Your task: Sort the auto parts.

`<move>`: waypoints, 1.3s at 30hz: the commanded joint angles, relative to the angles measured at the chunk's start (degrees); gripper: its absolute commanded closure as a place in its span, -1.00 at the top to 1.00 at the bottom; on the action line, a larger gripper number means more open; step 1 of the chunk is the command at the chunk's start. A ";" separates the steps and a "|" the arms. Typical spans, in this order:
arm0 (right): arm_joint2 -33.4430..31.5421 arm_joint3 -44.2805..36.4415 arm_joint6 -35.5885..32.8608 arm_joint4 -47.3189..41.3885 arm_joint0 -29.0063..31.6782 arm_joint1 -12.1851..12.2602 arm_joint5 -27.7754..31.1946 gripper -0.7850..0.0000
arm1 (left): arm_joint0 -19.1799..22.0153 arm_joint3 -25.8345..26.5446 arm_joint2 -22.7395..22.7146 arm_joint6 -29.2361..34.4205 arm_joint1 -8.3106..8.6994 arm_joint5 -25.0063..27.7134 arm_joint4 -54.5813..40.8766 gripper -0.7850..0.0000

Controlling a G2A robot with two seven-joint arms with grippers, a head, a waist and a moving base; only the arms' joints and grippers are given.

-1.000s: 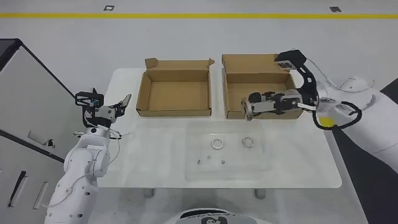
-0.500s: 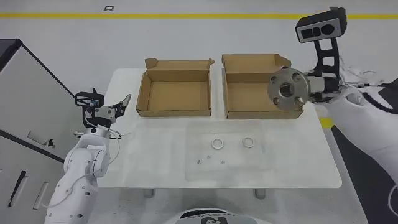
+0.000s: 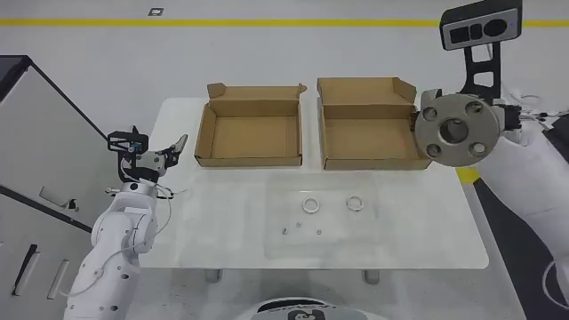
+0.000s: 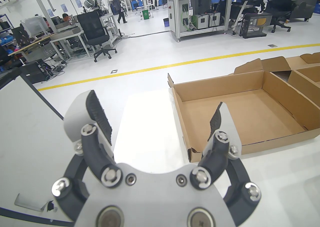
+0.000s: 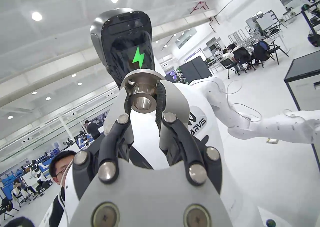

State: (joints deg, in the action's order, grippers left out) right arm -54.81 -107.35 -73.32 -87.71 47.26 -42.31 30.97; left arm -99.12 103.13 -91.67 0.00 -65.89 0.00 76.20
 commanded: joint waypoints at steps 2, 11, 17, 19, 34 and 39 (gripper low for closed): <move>0.03 -0.92 1.60 -0.52 0.83 -0.19 -0.82 -1.00 | 0.00 0.00 0.00 0.00 0.00 0.00 0.00 1.00; 2.00 -2.75 -1.05 -16.62 4.77 -3.56 -5.22 -1.00 | 0.00 0.00 0.00 0.00 0.00 0.00 0.00 1.00; 2.00 -1.38 -2.45 -18.21 5.41 -5.62 -6.08 -1.00 | 0.00 0.00 0.00 0.00 0.00 0.00 0.00 1.00; 1.15 -0.46 -1.14 -13.95 5.16 -5.87 -5.62 -1.00 | 0.00 0.00 0.00 0.00 0.00 0.00 0.00 1.00; -4.74 -2.87 7.69 4.76 8.49 -6.74 -8.20 -1.00 | 0.00 0.00 0.00 0.00 0.00 0.00 0.00 1.00; -4.98 -3.05 4.63 -2.06 9.95 -7.95 -8.42 -1.00 | 0.00 0.00 0.00 0.00 0.00 0.00 0.00 1.00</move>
State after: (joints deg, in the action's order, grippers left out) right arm -59.76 -110.46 -68.06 -88.22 56.97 -50.01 22.54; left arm -99.12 103.13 -91.67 0.00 -65.89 0.00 76.20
